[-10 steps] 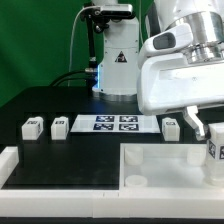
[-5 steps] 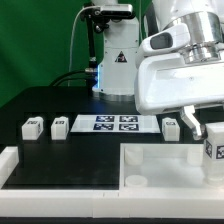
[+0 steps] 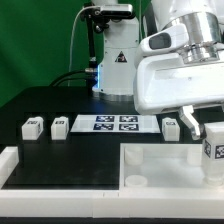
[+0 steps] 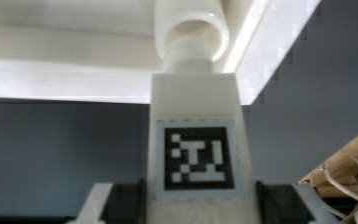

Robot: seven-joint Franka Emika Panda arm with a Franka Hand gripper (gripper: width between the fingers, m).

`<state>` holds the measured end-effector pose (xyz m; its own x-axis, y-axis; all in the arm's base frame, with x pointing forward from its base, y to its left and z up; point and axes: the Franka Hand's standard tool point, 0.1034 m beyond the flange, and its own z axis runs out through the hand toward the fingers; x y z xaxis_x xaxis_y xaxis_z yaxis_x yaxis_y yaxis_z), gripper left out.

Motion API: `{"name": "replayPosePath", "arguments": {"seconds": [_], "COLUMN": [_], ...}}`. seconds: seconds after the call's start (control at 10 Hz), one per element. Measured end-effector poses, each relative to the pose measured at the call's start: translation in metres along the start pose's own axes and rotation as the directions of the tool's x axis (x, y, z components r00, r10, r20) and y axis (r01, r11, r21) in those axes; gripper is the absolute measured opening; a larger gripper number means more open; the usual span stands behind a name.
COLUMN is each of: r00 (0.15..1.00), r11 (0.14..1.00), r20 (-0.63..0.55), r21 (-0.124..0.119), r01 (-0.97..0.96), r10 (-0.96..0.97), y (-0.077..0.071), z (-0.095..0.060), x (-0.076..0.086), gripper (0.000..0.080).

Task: Assemble one leg

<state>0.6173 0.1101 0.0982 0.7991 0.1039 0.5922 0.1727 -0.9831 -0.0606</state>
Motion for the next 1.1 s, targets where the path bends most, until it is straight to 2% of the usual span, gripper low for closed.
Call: {"name": "replayPosePath", "arguments": {"seconds": [0.4,0.9,1.1], "r00": [1.000,0.999,1.000], "r11": [1.000,1.000,1.000], "r20": [0.011,0.036,0.029], "r21": [0.001,0.003,0.002], "r01": [0.000,-0.004,-0.004], "r10": [0.000,0.004,0.004], "y": [0.000,0.000,0.001], "z": [0.000,0.006,0.007], "x": [-0.001,-0.019,-0.017], "gripper": [0.0292,0.0292,0.0292]}}
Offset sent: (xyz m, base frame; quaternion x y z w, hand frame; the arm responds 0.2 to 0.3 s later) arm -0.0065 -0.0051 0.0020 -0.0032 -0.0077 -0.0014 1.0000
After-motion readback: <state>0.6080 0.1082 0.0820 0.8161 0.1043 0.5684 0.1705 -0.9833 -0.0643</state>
